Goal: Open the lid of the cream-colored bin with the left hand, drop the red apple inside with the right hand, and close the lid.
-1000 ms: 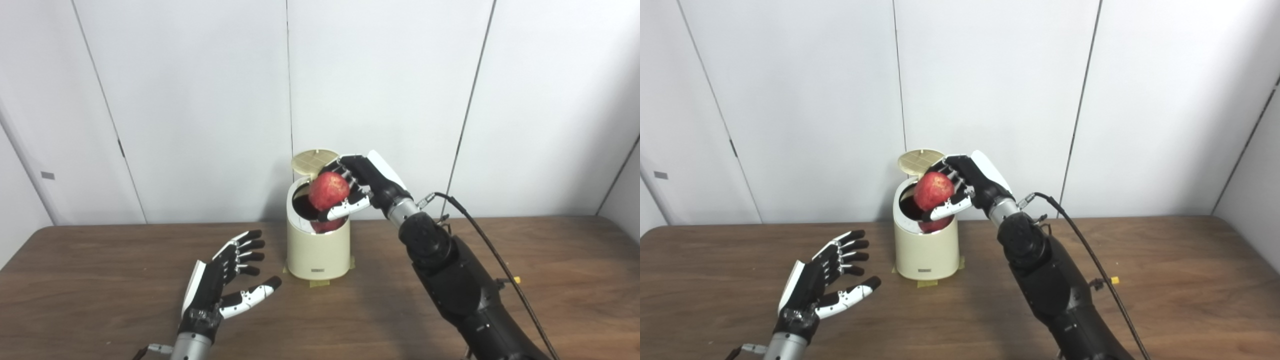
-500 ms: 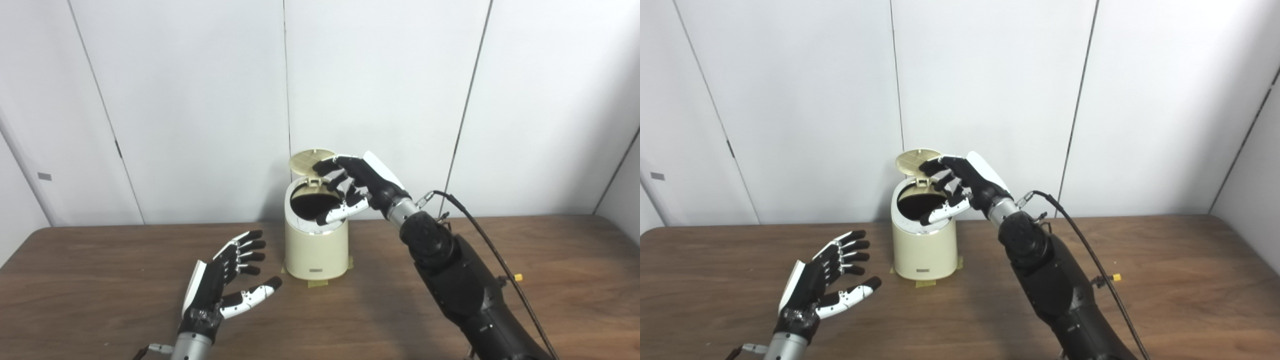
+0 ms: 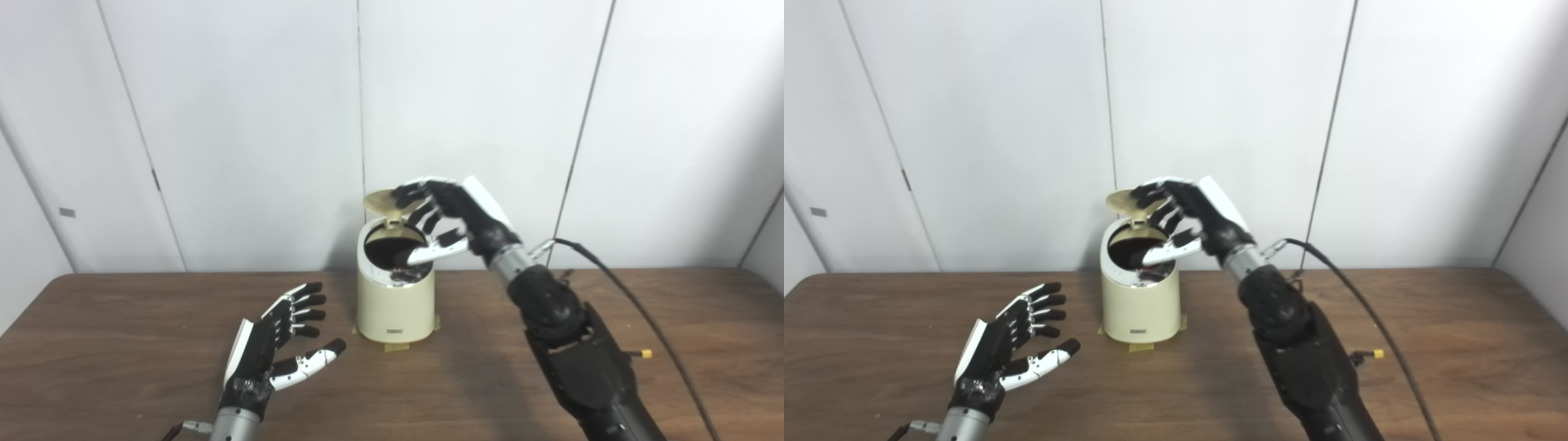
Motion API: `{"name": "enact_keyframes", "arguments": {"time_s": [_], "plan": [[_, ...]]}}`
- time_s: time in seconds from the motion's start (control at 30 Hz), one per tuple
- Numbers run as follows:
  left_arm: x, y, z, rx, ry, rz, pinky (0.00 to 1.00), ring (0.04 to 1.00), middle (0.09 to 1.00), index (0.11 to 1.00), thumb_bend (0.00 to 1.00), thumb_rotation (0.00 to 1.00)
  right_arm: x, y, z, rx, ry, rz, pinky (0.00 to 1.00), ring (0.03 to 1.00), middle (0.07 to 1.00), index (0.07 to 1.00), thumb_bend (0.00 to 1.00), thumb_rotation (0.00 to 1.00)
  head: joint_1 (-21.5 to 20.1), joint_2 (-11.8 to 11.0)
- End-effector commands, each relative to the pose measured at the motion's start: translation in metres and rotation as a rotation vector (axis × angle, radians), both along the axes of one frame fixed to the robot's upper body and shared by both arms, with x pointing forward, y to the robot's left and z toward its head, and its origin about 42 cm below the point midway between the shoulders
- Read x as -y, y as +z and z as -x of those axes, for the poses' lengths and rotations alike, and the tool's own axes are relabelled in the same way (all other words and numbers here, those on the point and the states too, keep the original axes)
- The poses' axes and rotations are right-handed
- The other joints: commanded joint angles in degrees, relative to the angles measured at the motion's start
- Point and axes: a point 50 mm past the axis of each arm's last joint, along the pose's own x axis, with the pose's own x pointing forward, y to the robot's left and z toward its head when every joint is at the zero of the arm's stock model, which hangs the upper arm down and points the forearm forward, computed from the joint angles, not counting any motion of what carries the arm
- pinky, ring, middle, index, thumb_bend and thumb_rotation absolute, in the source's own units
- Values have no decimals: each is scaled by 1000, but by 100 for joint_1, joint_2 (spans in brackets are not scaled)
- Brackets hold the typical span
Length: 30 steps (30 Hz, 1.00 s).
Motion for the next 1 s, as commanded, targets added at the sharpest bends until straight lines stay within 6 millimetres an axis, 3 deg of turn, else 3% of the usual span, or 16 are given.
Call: {"name": "enact_keyframes", "arguments": {"time_s": [0.0, 0.13, 0.27, 0.53, 0.7, 0.97], "plan": [[3, 21, -9, 84, -11, 5, 639, 729, 788, 824, 680, 92, 18, 18, 9, 107, -3, -105, 398, 479, 616, 627, 820, 133, 11, 2], [2, 20, -11, 82, -11, -2, 634, 725, 784, 822, 680, 92, 46, -14, 26, 71, 0, -246, 405, 493, 621, 617, 860, 176, 35, -23], [1, 20, -11, 87, -11, -8, 628, 724, 783, 825, 676, 81, 70, -56, 42, -4, 19, -276, 483, 565, 700, 699, 847, 225, 67, -37], [0, 21, -17, 106, -18, -1, 637, 744, 792, 830, 695, 125, 83, -120, 62, -78, 44, -408, 524, 644, 784, 774, 876, 261, 140, -107], [-2, 37, -32, 147, -28, -33, 682, 810, 843, 841, 729, 186, 76, -133, 67, -104, 38, -483, 501, 639, 781, 767, 906, 263, 141, -159], [-1, 107, -80, 242, -78, -122, 736, 918, 934, 910, 835, 322, 71, -131, 64, -107, 40, -473, 504, 606, 761, 763, 889, 270, 182, -205]]}}
